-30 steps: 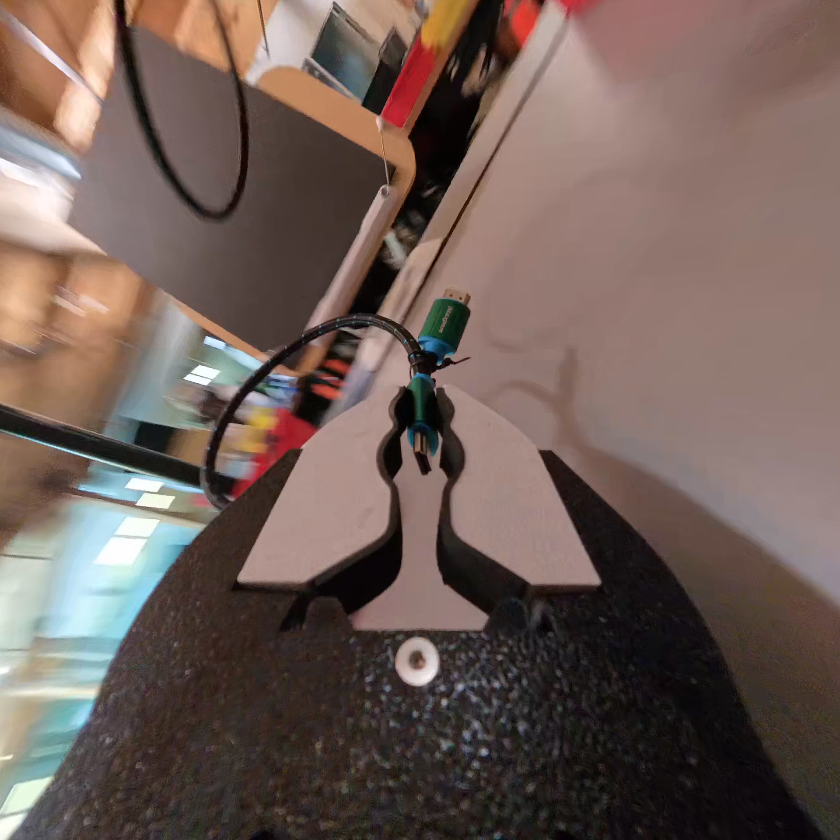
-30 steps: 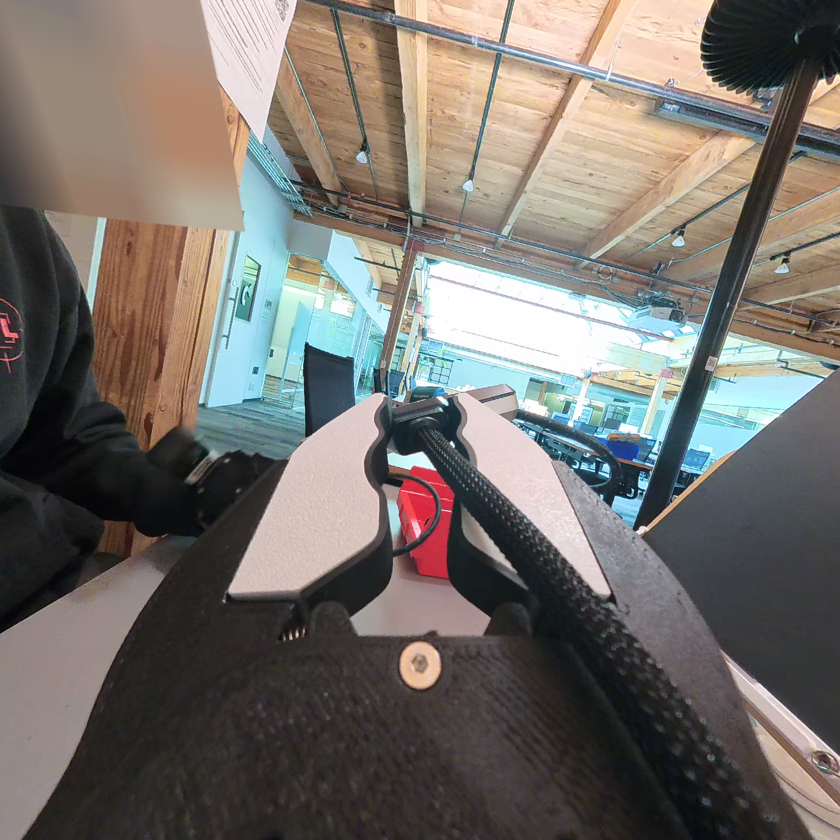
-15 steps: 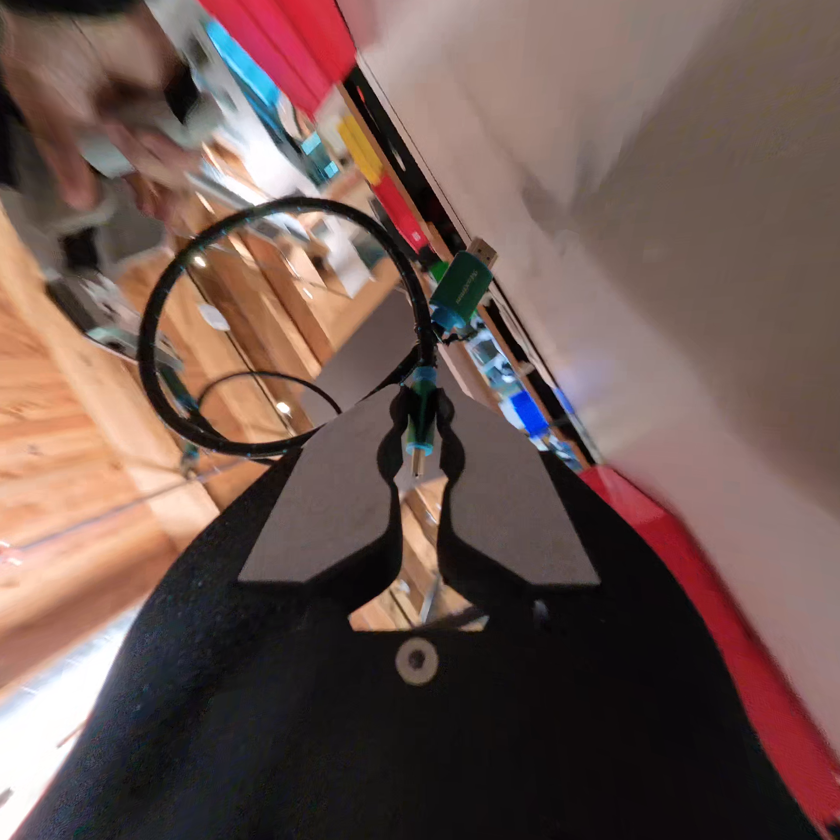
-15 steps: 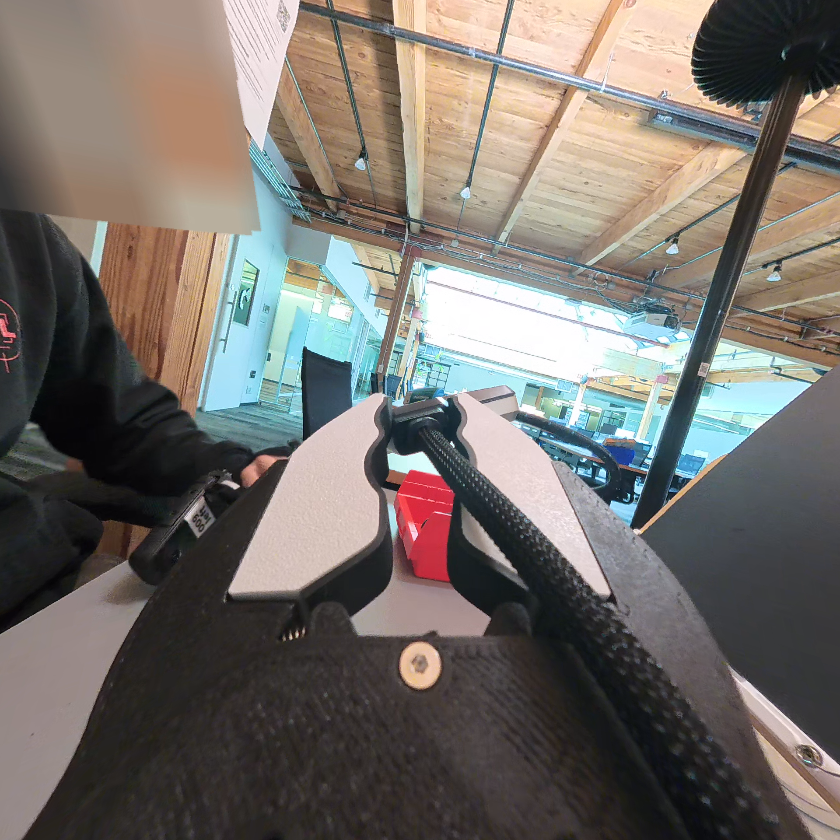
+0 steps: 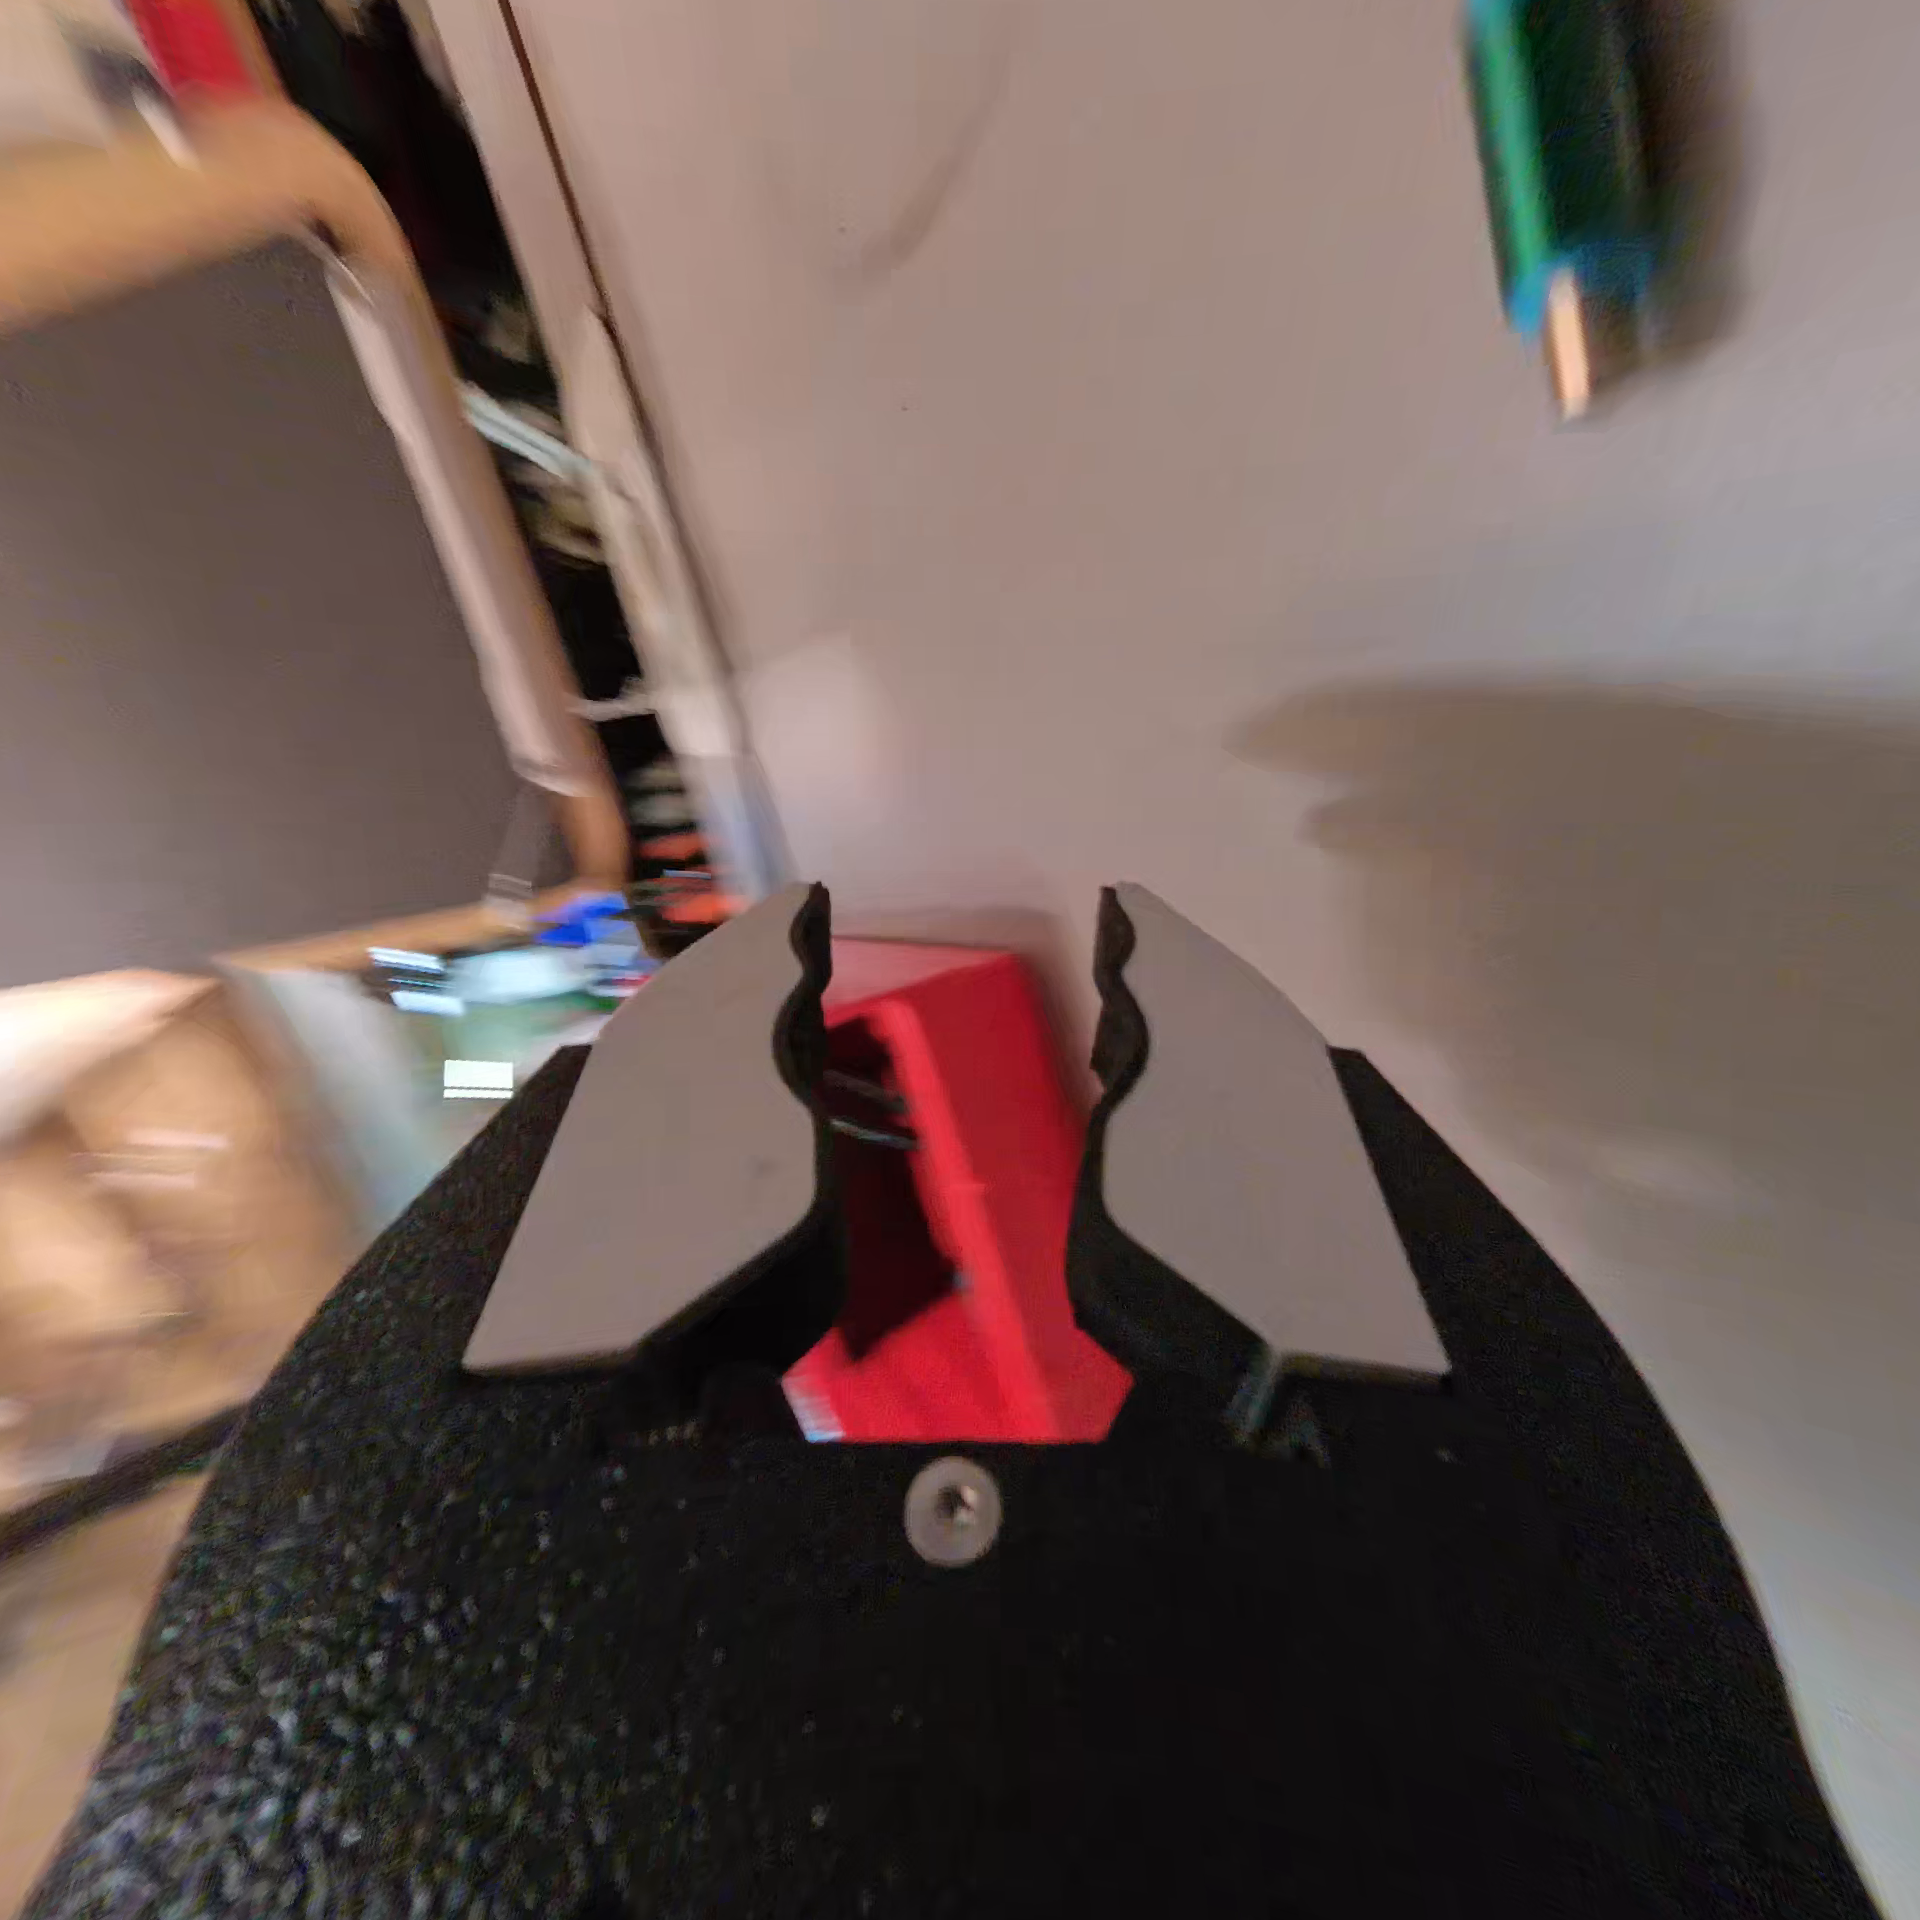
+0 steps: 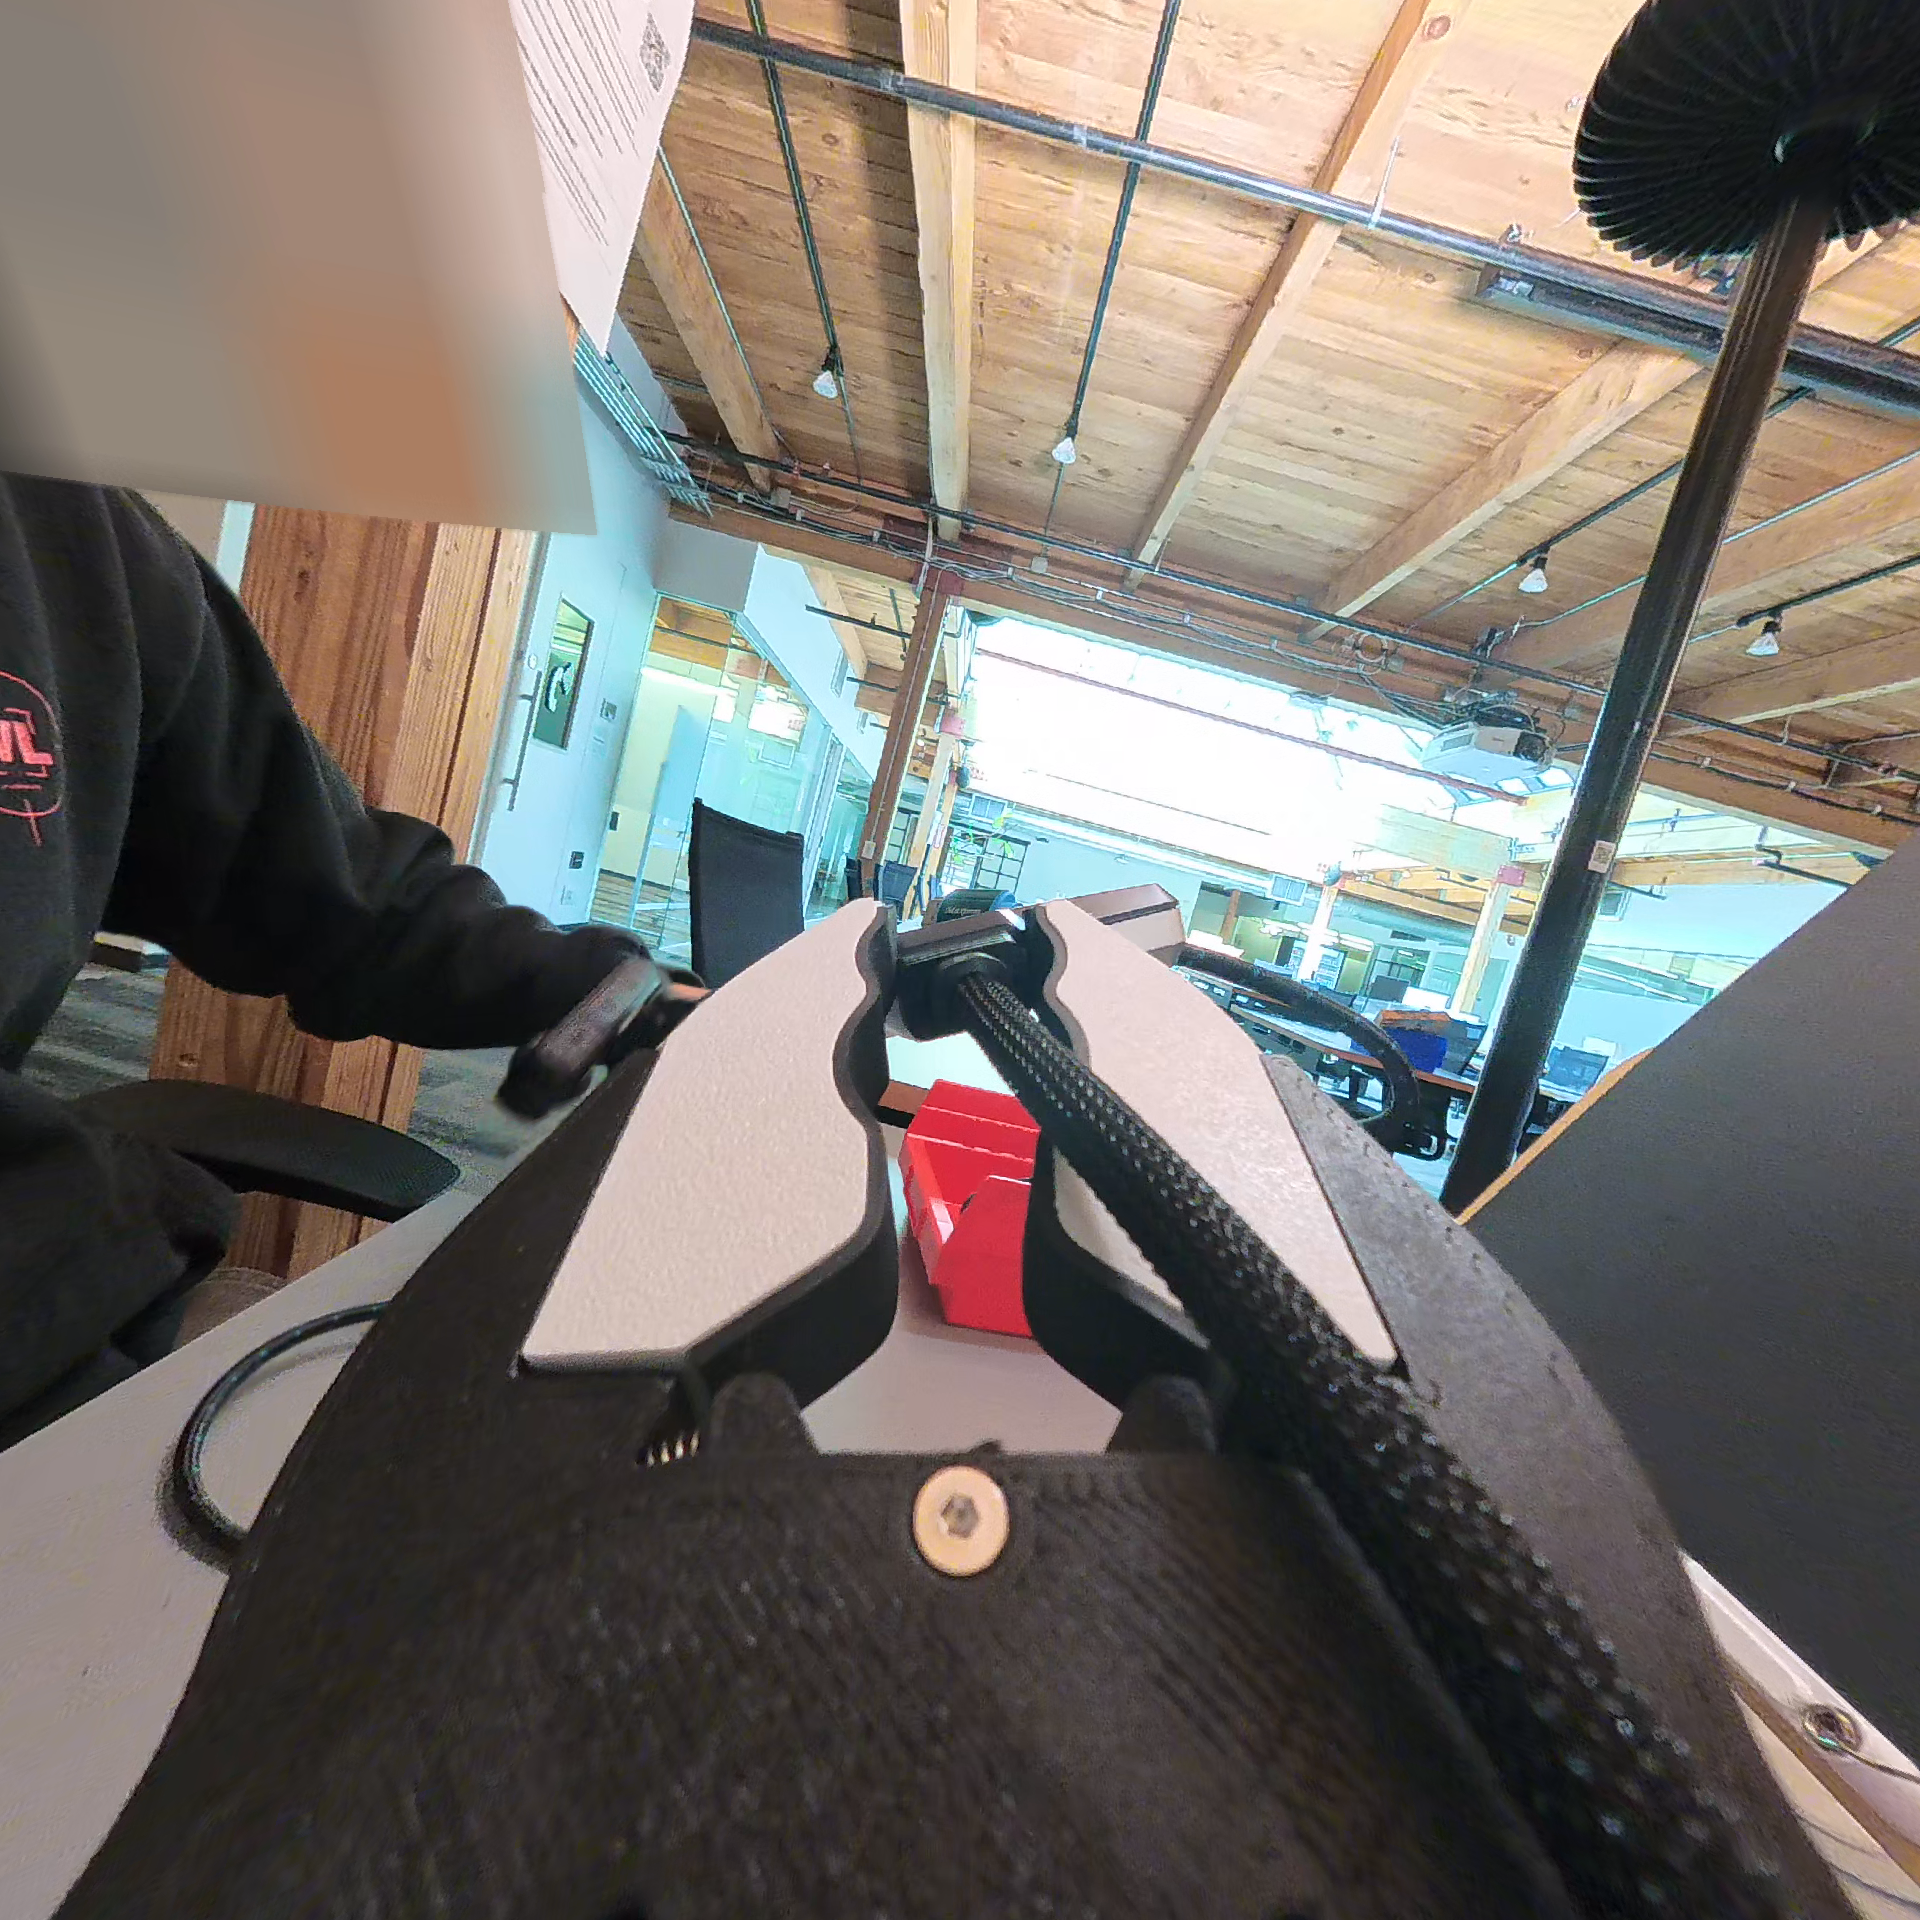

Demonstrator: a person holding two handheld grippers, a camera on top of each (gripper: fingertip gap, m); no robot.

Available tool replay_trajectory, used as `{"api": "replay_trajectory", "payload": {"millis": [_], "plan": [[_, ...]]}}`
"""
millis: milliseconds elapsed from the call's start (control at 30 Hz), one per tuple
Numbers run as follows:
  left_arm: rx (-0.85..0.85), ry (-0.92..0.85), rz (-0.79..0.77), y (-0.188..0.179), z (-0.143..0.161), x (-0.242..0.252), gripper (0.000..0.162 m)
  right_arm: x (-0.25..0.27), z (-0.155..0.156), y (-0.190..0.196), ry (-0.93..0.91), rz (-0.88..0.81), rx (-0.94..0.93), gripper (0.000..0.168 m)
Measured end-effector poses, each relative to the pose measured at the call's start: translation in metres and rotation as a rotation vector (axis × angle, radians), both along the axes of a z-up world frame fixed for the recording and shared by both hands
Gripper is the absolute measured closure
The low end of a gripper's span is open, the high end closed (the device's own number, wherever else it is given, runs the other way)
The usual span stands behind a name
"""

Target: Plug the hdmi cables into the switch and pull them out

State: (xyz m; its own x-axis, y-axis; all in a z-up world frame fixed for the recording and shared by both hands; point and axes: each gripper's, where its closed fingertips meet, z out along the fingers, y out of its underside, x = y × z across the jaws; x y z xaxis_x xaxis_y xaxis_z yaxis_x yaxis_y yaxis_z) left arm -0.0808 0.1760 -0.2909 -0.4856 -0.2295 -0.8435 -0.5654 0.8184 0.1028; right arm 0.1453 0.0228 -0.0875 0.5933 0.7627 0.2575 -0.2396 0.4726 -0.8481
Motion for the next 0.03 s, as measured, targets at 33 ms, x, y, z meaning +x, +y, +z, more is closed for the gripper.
{"api": "replay_trajectory", "payload": {"millis": [33], "plan": [[-0.200, -0.029, 0.077, -0.0079, -0.0012, -0.0013, 0.116, -0.0006, -0.0001, 0.0002, -0.001, 0.001, -0.001, 0.144]]}}
